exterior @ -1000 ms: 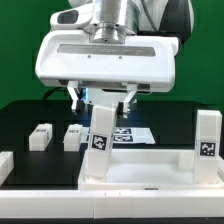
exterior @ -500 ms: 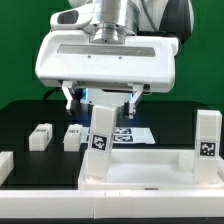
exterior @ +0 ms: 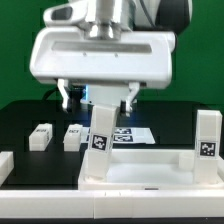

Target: Assemble desk

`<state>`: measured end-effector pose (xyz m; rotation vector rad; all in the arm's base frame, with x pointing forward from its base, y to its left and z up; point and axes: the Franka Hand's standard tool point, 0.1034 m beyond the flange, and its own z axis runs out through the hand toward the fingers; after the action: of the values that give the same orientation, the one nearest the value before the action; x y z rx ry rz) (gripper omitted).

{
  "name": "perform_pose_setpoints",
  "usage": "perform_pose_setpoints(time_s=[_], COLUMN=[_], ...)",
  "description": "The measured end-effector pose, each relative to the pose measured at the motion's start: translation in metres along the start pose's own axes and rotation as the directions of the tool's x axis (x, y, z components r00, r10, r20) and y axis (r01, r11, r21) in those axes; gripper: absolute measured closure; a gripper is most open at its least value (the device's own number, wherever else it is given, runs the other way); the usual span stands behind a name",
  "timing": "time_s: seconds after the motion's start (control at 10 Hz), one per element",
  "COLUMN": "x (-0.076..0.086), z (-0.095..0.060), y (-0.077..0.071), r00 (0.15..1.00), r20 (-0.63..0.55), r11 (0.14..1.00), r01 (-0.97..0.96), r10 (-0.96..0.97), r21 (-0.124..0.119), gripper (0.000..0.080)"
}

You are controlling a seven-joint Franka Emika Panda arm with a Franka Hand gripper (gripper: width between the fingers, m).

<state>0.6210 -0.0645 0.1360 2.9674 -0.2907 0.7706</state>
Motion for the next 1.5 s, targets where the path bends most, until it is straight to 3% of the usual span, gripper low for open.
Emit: perform_pose_setpoints(time_s=[0.1,0.2,0.3,0.6,0.7,1.1,1.3,1.4,1.5], x=[0.000,-0.007,-0.004,-0.010,-0.013,-0.016,-0.016,-0.016,-0.017], z=[0.002,0.006,0.005,0.003,0.005,0.018,0.018,0.018,0.018], y=[0.002,-0.002,-0.004,-0.008,-0.009,-0.012,-0.012,-0.012,-0.013], r00=[1.000,0.991,0.972,0.900,0.873,0.890,0.890,0.883,0.872], r20=[0.023,0.134,0.233,0.436,0.487,0.455,0.456,0.458,0.459], r11=[1.000,1.000,0.999,0.995,0.995,0.997,0.997,0.992,0.982], r01=[-0.007,-0.017,-0.027,-0.066,-0.068,-0.062,-0.063,-0.126,-0.186], r10=[0.007,0.014,0.017,0.029,0.024,0.032,0.033,0.103,0.171], r21=[0.004,0.022,0.041,0.070,0.074,0.051,0.050,0.018,-0.012], gripper=[0.0151,0.0151,0.0151,0.0151,0.0151,0.0151,0.0389,0.0389,0.0512])
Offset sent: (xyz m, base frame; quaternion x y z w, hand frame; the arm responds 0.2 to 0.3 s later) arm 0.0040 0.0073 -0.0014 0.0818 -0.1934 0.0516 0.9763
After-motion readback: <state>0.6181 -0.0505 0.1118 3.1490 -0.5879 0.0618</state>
